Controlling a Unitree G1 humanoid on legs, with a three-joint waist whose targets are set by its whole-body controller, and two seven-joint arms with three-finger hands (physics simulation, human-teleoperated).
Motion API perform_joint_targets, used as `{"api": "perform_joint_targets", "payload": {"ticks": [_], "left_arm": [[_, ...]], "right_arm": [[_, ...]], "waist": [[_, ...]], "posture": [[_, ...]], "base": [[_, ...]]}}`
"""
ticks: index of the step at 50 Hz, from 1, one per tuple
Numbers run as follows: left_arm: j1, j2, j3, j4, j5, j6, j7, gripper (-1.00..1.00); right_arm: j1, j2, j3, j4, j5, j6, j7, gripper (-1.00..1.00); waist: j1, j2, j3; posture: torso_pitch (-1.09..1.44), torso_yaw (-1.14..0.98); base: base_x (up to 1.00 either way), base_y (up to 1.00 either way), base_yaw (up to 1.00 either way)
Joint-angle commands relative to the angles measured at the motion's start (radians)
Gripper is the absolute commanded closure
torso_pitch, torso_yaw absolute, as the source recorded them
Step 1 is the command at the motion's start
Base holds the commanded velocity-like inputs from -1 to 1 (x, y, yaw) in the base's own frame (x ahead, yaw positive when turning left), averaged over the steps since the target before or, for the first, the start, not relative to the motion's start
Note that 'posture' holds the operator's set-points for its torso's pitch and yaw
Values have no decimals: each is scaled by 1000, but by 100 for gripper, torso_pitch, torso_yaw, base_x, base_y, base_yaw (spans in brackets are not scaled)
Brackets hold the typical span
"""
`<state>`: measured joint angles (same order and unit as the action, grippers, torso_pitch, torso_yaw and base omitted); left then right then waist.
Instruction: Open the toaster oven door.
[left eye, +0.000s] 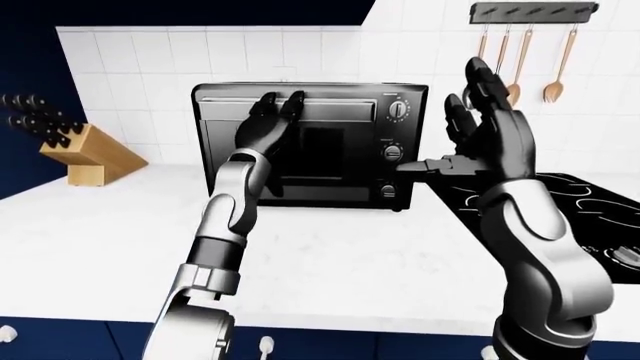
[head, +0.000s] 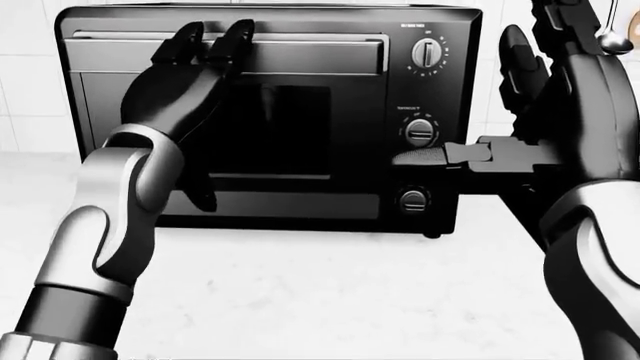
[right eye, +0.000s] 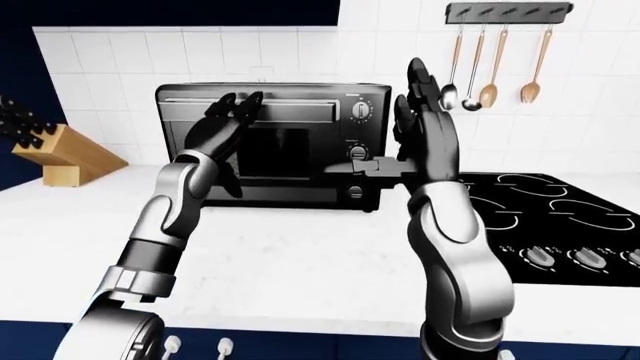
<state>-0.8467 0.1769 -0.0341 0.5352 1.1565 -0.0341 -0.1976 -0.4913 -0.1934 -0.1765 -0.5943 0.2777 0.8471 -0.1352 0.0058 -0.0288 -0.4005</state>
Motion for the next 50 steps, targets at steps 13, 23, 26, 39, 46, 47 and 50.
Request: {"api": "perform_joint_targets", "payload": {"ticks": [13, 23, 26, 39, 46, 47, 50], "left_arm": [[-3, 9, 8, -47, -5, -2, -19, -76], [40, 11, 14, -121, -6, 2, -52, -26], [55, 12, 16, -140, -5, 3, -58, -15], [163, 4, 25, -259, -12, 13, -84, 14], [258, 1, 33, -376, -18, 27, -104, 21], [265, 0, 32, -384, -16, 27, -104, 22], [299, -6, 35, -445, -14, 38, -121, 24]], "right_arm": [[-43, -24, -29, -30, 22, -2, -9, -100], [-41, -34, -38, -32, 37, -4, -18, -100], [-41, -38, -41, -35, 43, 0, -21, -100], [-41, -55, -58, -39, 68, 1, -33, -100], [-45, -67, -68, -51, 88, 13, -47, -100], [-44, -68, -68, -52, 90, 13, -48, -100], [-46, -73, -73, -54, 97, 16, -51, -100]], "waist": [[-1, -1, 1], [-4, 1, -4], [-3, 1, -6], [-1, 4, -8], [-2, 6, -3], [-4, 6, -2], [-9, 5, 4]], "posture": [[-61, 0], [-61, 0], [-61, 0], [-61, 0], [-61, 0], [-61, 0], [-61, 0]], "base": [[0, 0, 0], [0, 0, 0], [0, 0, 0], [0, 0, 0], [0, 0, 0], [0, 0, 0], [0, 0, 0]]}}
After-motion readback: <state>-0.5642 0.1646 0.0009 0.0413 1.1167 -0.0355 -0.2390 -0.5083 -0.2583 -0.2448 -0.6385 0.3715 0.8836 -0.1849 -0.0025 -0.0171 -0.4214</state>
